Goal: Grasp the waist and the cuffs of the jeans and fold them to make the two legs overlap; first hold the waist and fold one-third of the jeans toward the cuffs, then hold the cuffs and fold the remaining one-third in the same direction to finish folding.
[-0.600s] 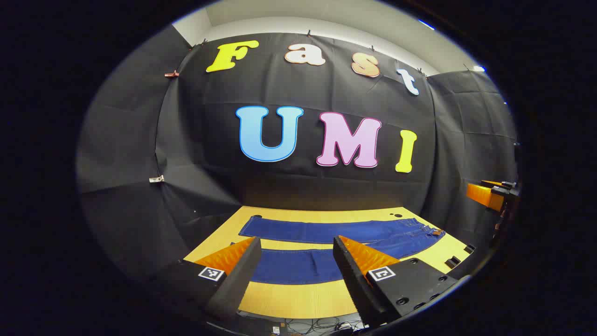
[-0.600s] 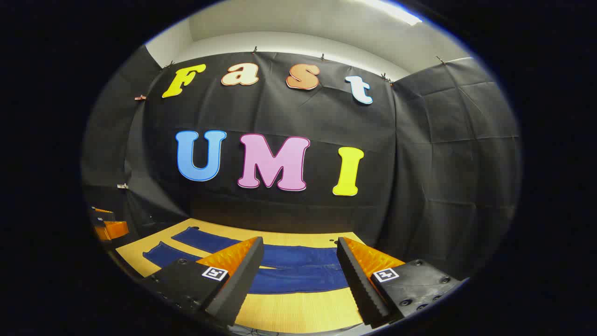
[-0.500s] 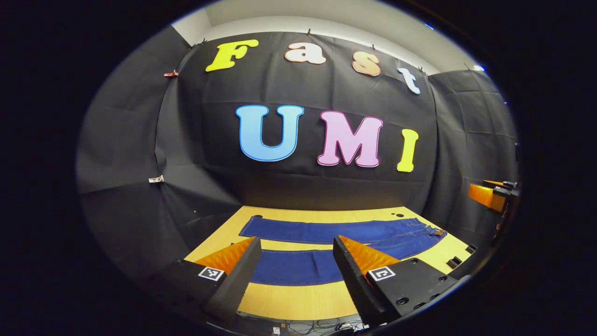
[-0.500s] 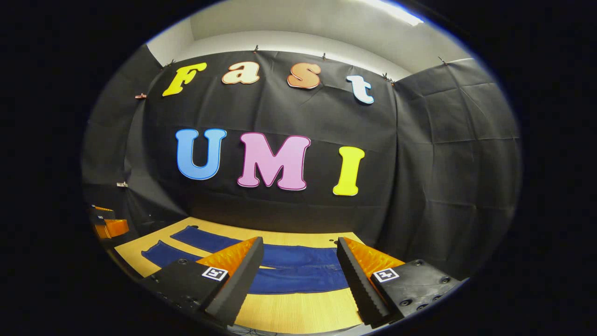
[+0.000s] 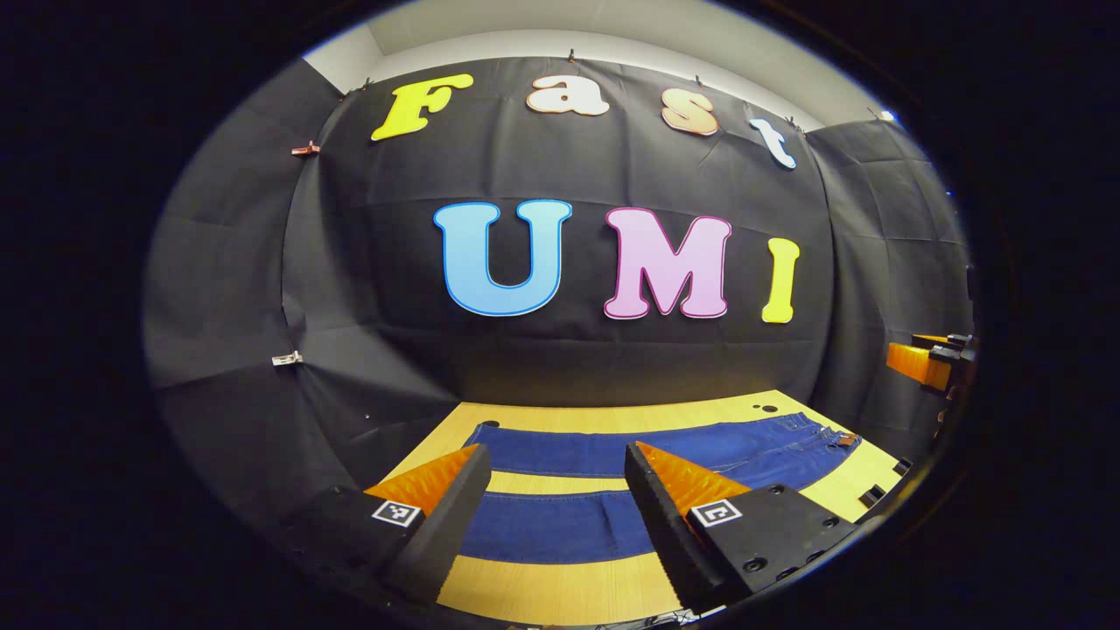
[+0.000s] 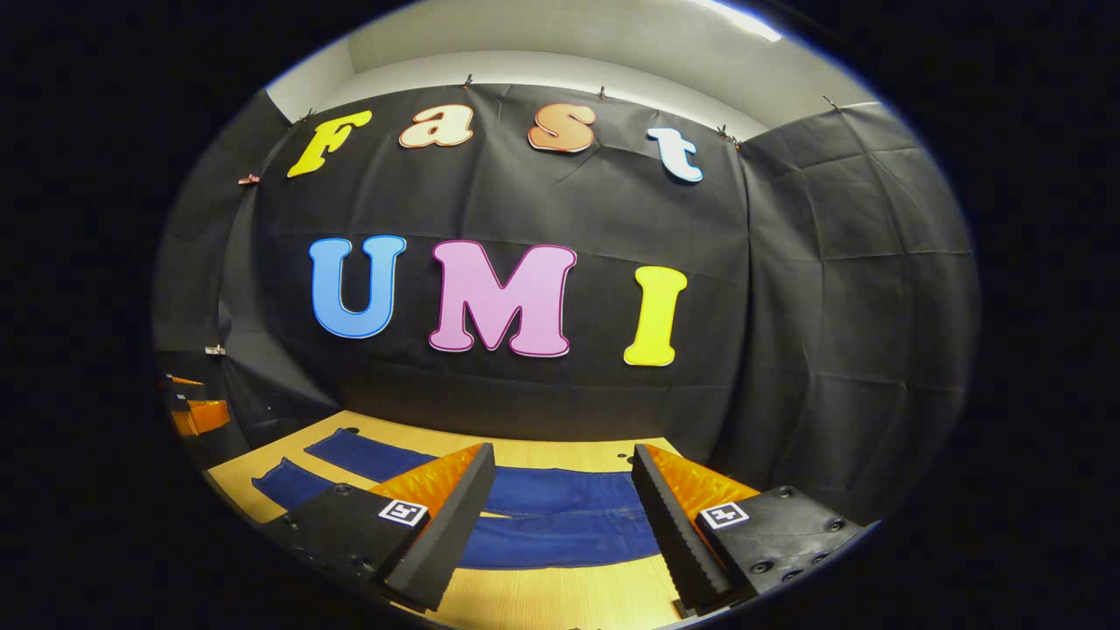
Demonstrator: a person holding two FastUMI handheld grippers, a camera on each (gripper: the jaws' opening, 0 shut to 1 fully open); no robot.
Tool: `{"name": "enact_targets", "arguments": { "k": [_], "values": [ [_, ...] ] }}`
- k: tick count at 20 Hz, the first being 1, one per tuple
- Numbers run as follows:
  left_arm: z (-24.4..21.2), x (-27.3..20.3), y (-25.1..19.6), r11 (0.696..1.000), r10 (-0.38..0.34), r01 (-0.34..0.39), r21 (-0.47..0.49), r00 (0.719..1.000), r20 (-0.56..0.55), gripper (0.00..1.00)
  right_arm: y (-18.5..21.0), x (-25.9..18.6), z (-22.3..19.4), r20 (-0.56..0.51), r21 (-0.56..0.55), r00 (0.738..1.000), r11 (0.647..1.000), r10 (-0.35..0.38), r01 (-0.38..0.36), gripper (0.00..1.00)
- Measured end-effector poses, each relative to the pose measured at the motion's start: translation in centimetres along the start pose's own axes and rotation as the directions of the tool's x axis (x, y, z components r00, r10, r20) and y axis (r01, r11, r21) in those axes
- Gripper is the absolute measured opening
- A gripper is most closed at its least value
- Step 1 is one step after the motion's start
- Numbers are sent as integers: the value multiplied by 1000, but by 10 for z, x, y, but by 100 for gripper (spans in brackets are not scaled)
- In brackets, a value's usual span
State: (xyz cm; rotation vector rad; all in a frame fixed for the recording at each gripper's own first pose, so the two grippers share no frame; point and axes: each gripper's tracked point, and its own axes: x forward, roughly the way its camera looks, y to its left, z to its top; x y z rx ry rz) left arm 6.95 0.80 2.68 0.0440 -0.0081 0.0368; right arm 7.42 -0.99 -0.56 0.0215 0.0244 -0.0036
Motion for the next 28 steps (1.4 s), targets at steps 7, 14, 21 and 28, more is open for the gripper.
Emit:
{"name": "enact_targets", "arguments": {
  "k": [7, 14, 21, 28],
  "values": [
    [-10, 39, 29, 996, 42, -38, 87, 998, -44, 95, 1, 35, -5, -3, -23, 1000, 999, 24, -24, 96],
    [-65, 66, 97, 964, 90, -32, 266, 973, -211, 95, -22, 63, -21, -40, -46, 999, 999, -8, 6, 96],
    [-157, 82, 164, 777, 113, 224, 588, 870, -481, 98, -44, 78, -48, -105, -48, 994, 999, -22, 17, 97],
    [-255, 80, 192, 348, 134, 648, 678, 681, -720, 98, -67, 94, -72, -157, -91, 987, 995, -47, 33, 96]
  ]
}}
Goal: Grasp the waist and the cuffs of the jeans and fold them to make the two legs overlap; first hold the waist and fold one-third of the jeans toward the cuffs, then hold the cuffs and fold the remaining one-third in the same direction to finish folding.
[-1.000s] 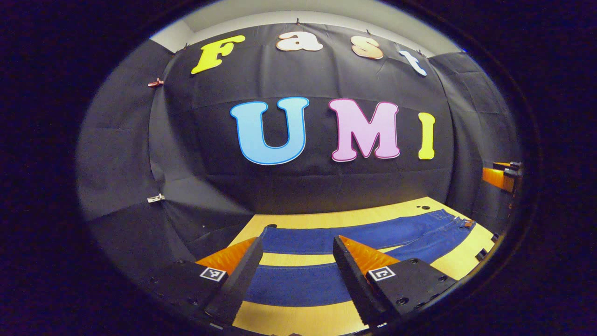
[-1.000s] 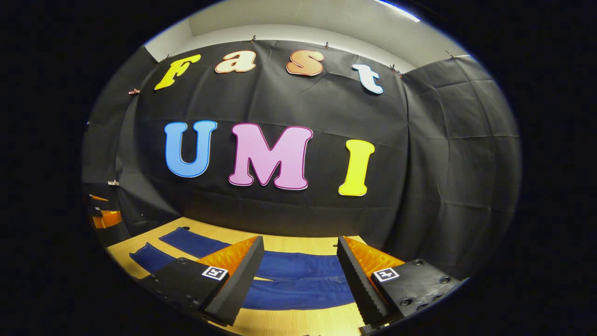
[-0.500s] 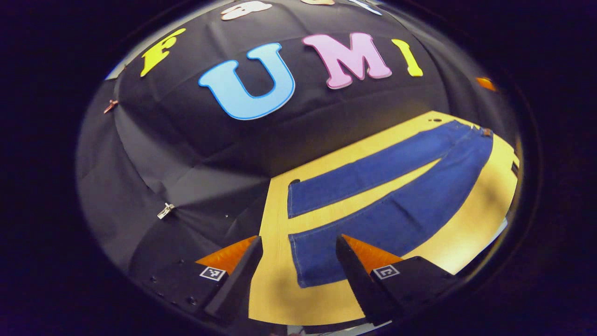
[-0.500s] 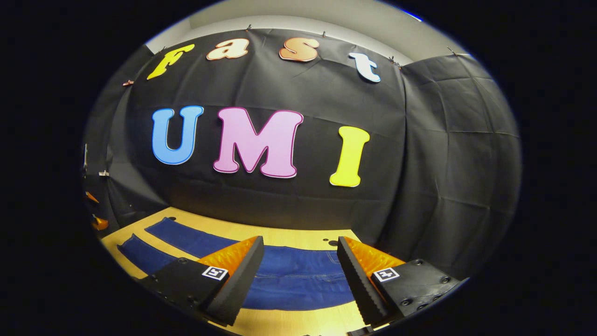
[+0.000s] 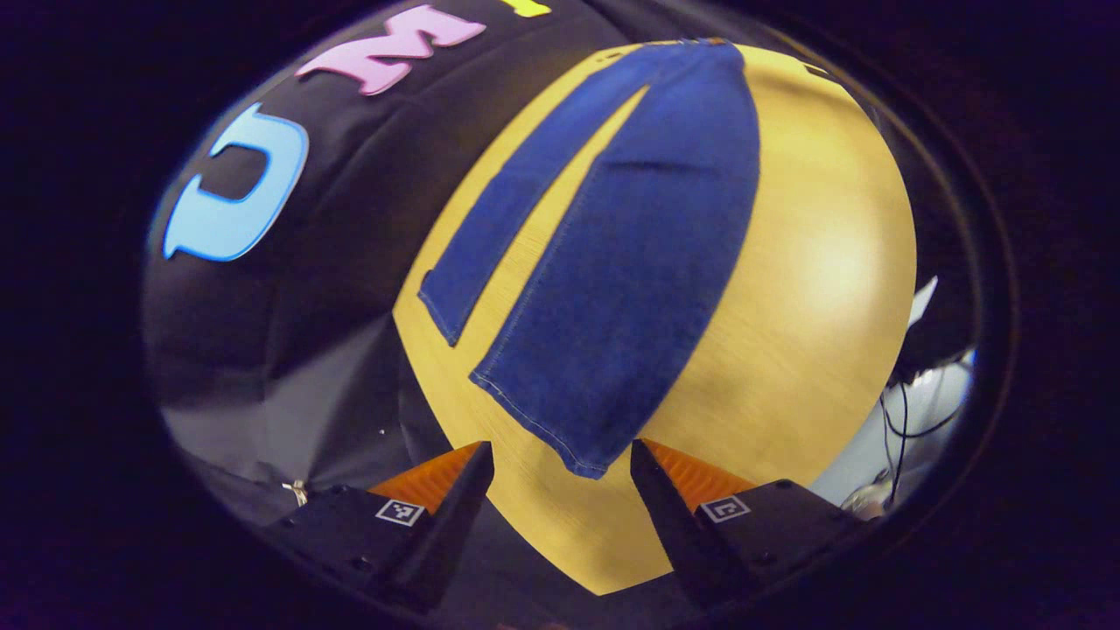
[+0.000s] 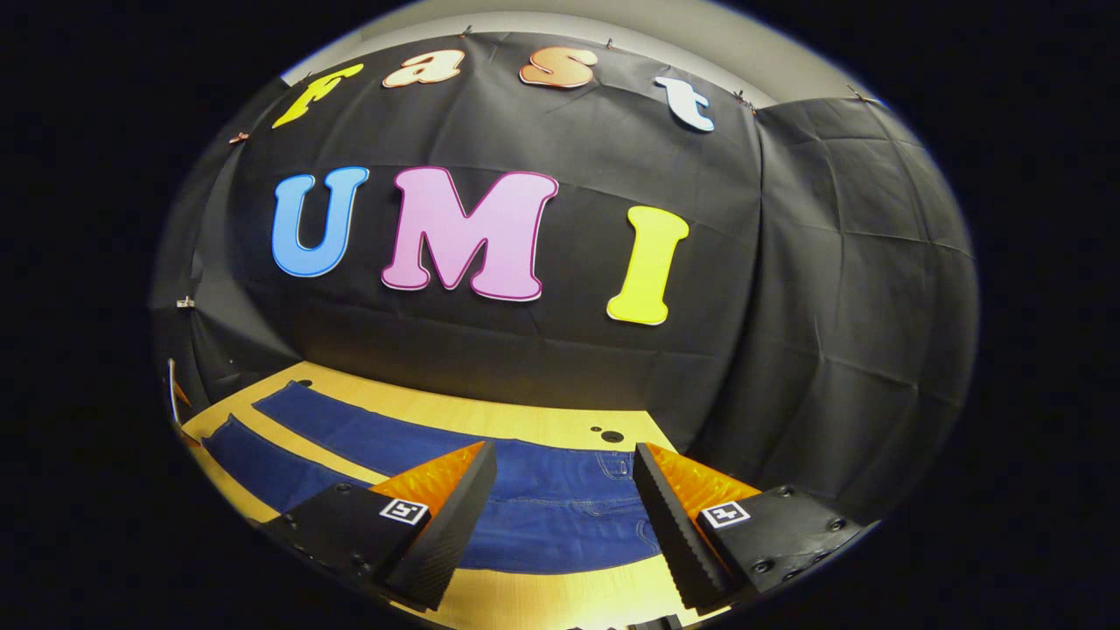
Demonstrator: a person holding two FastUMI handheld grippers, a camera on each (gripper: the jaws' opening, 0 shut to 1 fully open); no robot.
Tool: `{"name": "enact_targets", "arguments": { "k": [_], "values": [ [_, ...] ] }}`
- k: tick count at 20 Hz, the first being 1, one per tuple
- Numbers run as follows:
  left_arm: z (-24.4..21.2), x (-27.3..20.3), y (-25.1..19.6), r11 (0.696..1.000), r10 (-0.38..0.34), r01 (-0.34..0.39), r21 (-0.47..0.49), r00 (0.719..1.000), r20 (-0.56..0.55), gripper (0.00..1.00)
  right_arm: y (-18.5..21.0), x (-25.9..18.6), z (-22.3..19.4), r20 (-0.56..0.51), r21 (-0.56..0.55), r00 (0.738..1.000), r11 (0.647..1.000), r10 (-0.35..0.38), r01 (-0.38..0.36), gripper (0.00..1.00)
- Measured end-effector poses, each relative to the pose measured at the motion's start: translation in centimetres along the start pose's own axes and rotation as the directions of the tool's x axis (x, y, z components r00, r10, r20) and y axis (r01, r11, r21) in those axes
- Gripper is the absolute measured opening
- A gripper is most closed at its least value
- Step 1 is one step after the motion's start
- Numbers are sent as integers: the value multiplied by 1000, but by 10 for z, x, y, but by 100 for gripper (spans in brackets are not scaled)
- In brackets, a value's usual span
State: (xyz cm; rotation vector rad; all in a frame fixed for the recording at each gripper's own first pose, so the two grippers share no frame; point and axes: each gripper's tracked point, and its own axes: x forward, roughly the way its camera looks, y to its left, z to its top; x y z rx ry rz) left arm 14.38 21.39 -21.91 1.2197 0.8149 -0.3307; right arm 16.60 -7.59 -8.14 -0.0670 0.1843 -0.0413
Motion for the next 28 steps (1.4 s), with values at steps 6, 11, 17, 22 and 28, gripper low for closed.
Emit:
{"name": "enact_targets", "arguments": {
  "k": [6, 11, 17, 22, 28],
  "values": [
    [-2, 31, -7, 975, -9, 19, 221, 999, -44, 97, -32, 12, -21, -51, -52, 998, 998, -45, 43, 96],
    [24, 30, -12, 977, -12, 16, 214, 1000, -17, 79, -57, 24, -42, -91, -122, 993, 991, -74, 62, 96],
    [27, 35, -28, 984, -89, 99, 149, 993, -72, 31, -101, 44, -62, -89, -347, 992, 936, -93, 57, 96],
    [30, 40, -26, 990, -114, 120, 76, 990, -79, 10, -133, 55, -95, -161, -496, 985, 868, -63, -26, 96],
    [31, 40, -25, 985, -144, 151, 80, 985, -91, 6, -159, 63, -136, -269, -757, 962, 608, 43, -239, 96]
  ]
}}
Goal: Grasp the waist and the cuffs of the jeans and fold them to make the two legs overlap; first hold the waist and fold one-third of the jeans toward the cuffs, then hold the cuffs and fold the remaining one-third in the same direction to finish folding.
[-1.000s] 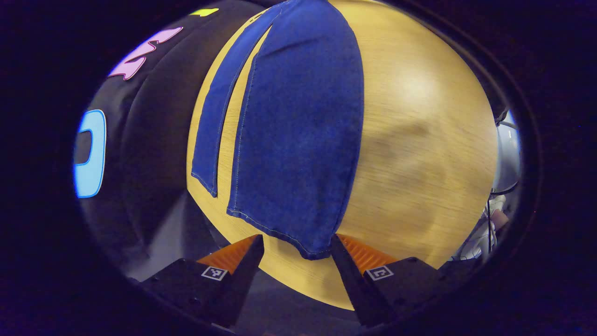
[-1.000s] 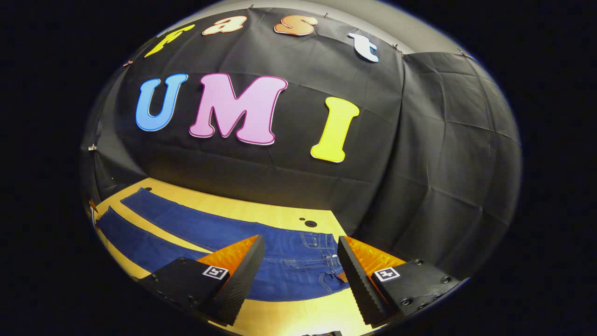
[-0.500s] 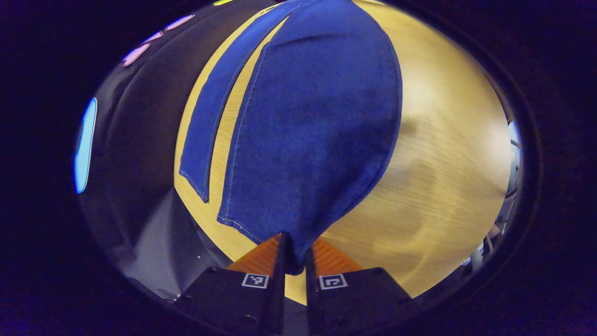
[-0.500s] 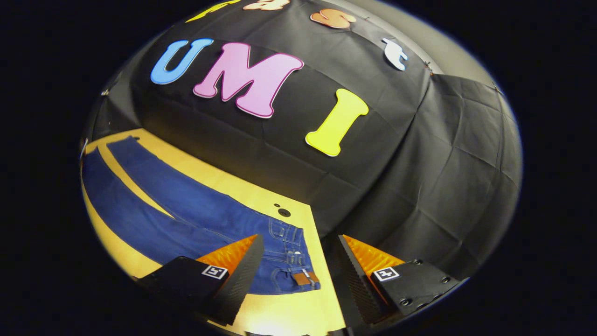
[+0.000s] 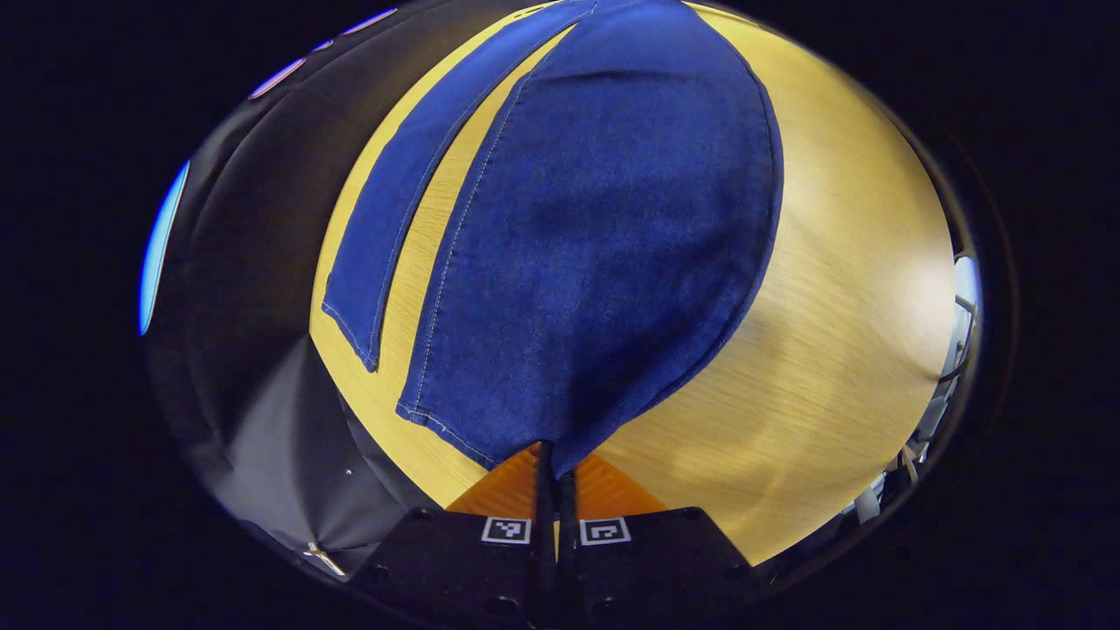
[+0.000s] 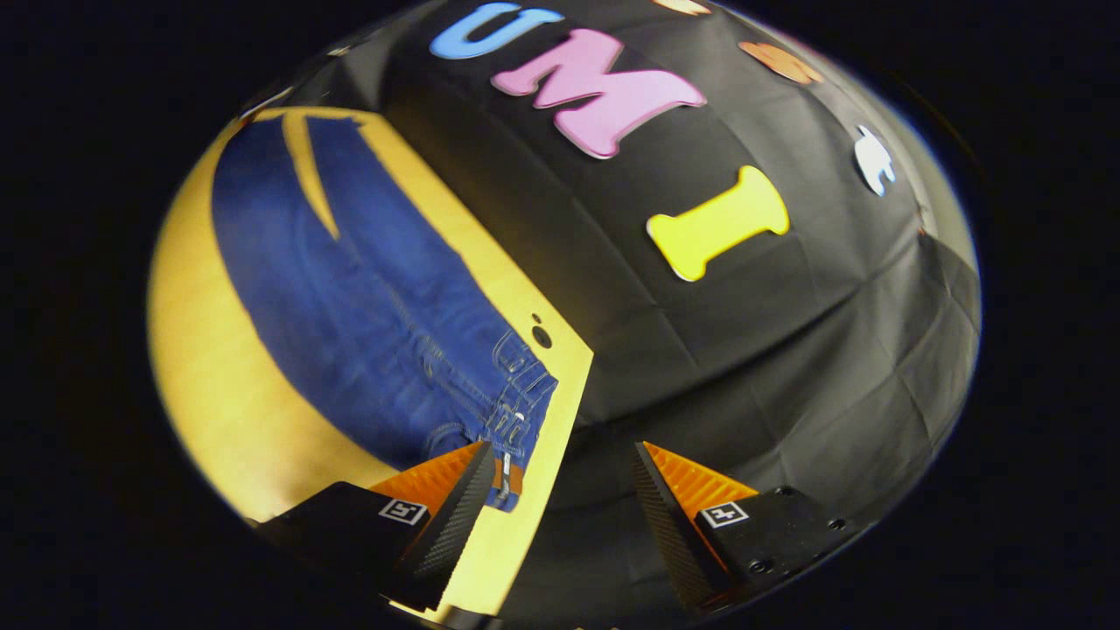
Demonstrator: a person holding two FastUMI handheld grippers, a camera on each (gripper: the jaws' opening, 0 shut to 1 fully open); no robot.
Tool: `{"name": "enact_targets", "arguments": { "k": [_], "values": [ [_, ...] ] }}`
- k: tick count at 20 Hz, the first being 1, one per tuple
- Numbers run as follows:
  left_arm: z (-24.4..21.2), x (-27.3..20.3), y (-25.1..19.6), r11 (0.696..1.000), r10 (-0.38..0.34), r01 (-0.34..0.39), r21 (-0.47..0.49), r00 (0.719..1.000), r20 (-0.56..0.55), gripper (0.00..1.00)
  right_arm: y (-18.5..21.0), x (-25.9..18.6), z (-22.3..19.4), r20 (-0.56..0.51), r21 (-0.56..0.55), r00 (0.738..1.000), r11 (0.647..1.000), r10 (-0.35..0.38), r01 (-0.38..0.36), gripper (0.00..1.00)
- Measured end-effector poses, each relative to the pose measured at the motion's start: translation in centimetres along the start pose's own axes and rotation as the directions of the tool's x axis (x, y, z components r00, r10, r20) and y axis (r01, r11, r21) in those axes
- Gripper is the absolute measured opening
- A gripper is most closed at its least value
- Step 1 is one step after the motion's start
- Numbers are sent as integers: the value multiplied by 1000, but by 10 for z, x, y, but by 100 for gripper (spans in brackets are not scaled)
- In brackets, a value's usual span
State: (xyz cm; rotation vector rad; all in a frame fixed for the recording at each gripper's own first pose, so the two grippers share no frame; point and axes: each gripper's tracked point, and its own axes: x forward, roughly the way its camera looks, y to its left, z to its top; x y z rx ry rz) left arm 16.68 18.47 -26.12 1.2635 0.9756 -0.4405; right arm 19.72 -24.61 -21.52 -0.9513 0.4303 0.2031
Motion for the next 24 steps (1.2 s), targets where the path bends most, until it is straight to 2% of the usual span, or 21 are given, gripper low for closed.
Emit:
{"name": "enact_targets", "arguments": {
  "k": [2, 4, 7, 9, 12, 13, 14, 20, 22, 24],
  "values": [
    [0, 0, 0, 1000, 8, -8, -1, 1000, 1, 6, 3, 6, -19, 1, -138, 999, 990, 37, -36, 96],
    [0, 1, 0, 1000, 3, -3, -9, 1000, -3, 6, 14, 19, -40, -27, -259, 994, 960, 107, -111, 96],
    [0, 0, -1, 1000, -12, 12, -6, 1000, -15, 6, 47, 41, -76, -95, -402, 969, 881, 229, -247, 96],
    [0, 0, -1, 1000, -10, 10, -4, 1000, -19, 6, 66, 52, -88, -114, -484, 952, 821, 285, -303, 96],
    [1, 1, -1, 1000, -5, 5, -23, 1000, -27, 6, 87, 67, -99, -149, -568, 936, 747, 320, -346, 96],
    [0, 1, -1, 1000, -5, 4, -29, 1000, -29, 6, 86, 76, -93, -125, -600, 946, 737, 299, -312, 96],
    [1, 1, -1, 999, -4, 4, -33, 1000, -30, 6, 85, 77, -90, -116, -605, 950, 738, 289, -298, 92],
    [3, 1, -1, 999, 1, -3, -41, 999, -34, 6, 90, 97, -78, -79, -628, 963, 737, 256, -248, 90],
    [3, 2, 0, 999, -1, 0, -38, 999, -36, 6, 98, 100, -80, -115, -595, 956, 752, 271, -285, 88],
    [3, 1, -1, 999, 2, -3, -41, 999, -39, 6, 106, 101, -83, -159, -562, 942, 758, 294, -331, 61]
  ]
}}
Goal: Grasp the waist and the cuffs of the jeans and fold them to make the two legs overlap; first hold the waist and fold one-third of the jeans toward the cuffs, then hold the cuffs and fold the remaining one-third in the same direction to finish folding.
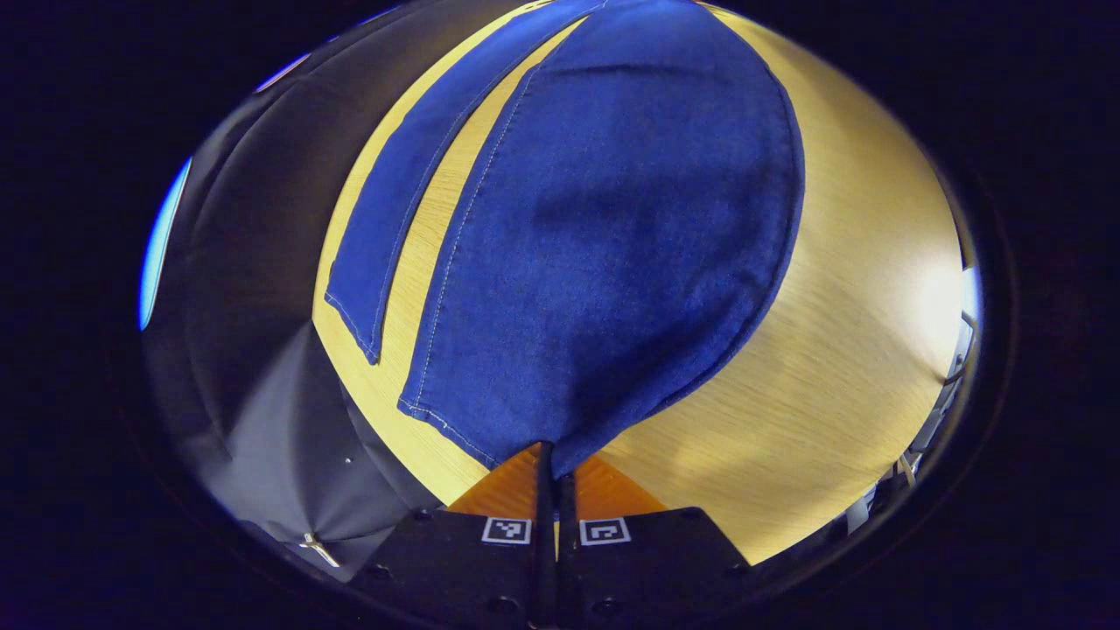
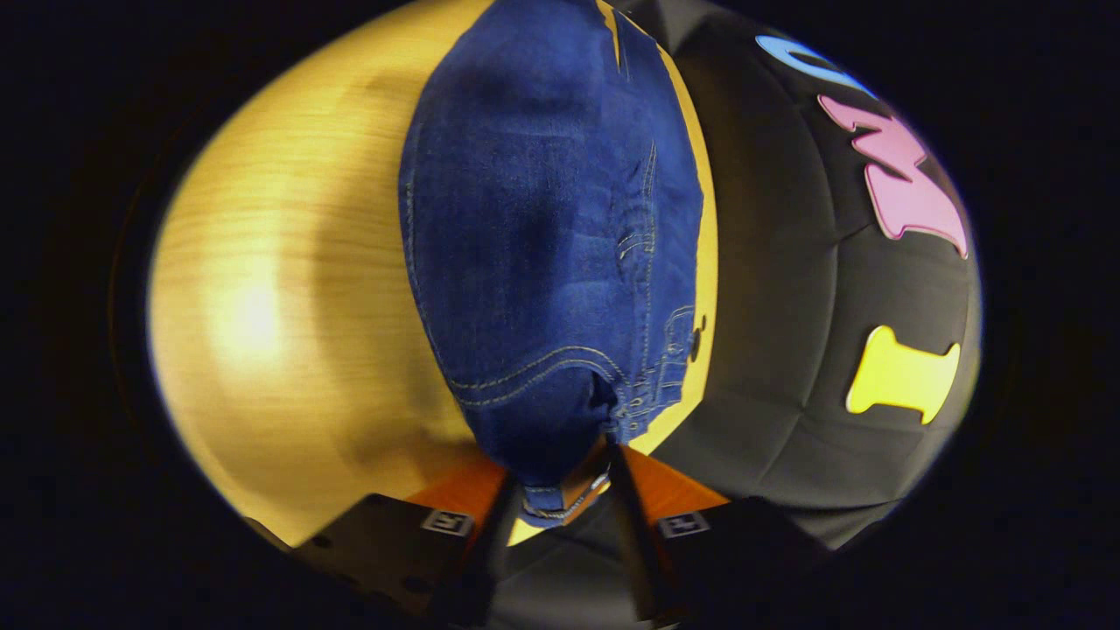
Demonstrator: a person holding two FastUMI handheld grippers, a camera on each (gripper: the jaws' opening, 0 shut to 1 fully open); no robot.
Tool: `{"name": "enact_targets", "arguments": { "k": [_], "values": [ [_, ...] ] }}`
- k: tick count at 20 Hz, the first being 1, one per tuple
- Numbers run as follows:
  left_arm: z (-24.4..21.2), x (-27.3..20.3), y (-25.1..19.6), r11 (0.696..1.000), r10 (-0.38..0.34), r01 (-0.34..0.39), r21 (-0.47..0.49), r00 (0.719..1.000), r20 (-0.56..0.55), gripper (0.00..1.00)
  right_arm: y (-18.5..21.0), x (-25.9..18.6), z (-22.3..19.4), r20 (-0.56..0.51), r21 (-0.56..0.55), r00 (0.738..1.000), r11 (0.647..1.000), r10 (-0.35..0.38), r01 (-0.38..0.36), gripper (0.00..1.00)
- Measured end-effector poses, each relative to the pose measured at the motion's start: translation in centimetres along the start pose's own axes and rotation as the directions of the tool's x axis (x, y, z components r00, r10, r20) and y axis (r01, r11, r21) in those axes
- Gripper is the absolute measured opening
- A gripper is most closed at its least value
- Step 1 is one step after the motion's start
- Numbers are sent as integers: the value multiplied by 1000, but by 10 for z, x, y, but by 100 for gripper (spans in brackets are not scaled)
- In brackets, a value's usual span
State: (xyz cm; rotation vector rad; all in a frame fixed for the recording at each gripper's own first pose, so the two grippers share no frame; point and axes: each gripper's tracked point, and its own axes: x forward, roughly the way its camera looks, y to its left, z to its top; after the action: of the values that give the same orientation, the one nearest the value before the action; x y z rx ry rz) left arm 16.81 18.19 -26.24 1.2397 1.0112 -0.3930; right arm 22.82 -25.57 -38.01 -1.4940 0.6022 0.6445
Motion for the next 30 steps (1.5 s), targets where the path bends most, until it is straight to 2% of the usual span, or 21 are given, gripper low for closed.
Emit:
{"name": "enact_targets", "arguments": {
  "k": [1, 2, 3, 4, 5, 10, 12, 15, 17, 20, 22, 25, 28, 30],
  "values": [
    [0, 0, 0, 1000, 4, -4, 4, 1000, -3, 6, -5, 11, -1, 2, -4, 1000, 1000, -3, 3, 47],
    [0, 0, 1, 1000, 12, -12, 14, 1000, -8, 6, -5, 6, 0, -9, 9, 1000, 1000, -1, 1, 46],
    [-1, -1, 0, 1000, 21, -21, 24, 1000, -12, 6, -3, 9, -3, -16, 40, 1000, 999, 14, -13, 26],
    [0, 0, -2, 999, 24, -23, 27, 1000, -10, 10, -2, 5, -2, -14, 69, 1000, 997, 22, -21, 17],
    [0, -1, -4, 1000, 19, -19, 20, 1000, -8, 6, -1, 4, -2, -19, 79, 999, 996, 30, -29, 15],
    [-2, -16, -22, 999, -30, 30, -20, 1000, -5, 6, 0, 3, 0, -13, 56, 998, 997, 55, -54, 15],
    [0, -16, -21, 994, -87, 87, -63, 996, -6, 6, -5, 2, 0, -23, 91, 998, 994, 66, -64, 15],
    [5, -23, -14, 979, -145, 148, -140, 989, 32, 6, -32, -8, 4, -20, 224, 998, 973, 59, -53, 14],
    [9, -36, -5, 966, -193, 201, -162, 979, 64, 6, -64, -17, 6, 4, 342, 1000, 940, 23, -23, 14],
    [13, -62, 31, 945, -259, 271, -183, 962, 87, 6, -114, -35, 5, 9, 454, 999, 890, -43, 35, 15],
    [25, -71, 61, 931, -286, 303, -206, 952, 107, 6, -132, -49, 5, 4, 533, 998, 845, -58, 47, 14],
    [51, -73, 120, 918, -315, 337, -210, 940, 132, 6, -152, -59, 18, -27, 666, 998, 744, -59, 61, 14],
    [67, -55, 184, 910, -320, 343, -233, 938, 131, 6, -171, -72, 29, -68, 796, 997, 600, -49, 83, 15],
    [86, -39, 212, 878, -357, 382, -290, 924, 135, 6, -181, -69, 36, -97, 874, 995, 476, -26, 98, 14]
  ]
}}
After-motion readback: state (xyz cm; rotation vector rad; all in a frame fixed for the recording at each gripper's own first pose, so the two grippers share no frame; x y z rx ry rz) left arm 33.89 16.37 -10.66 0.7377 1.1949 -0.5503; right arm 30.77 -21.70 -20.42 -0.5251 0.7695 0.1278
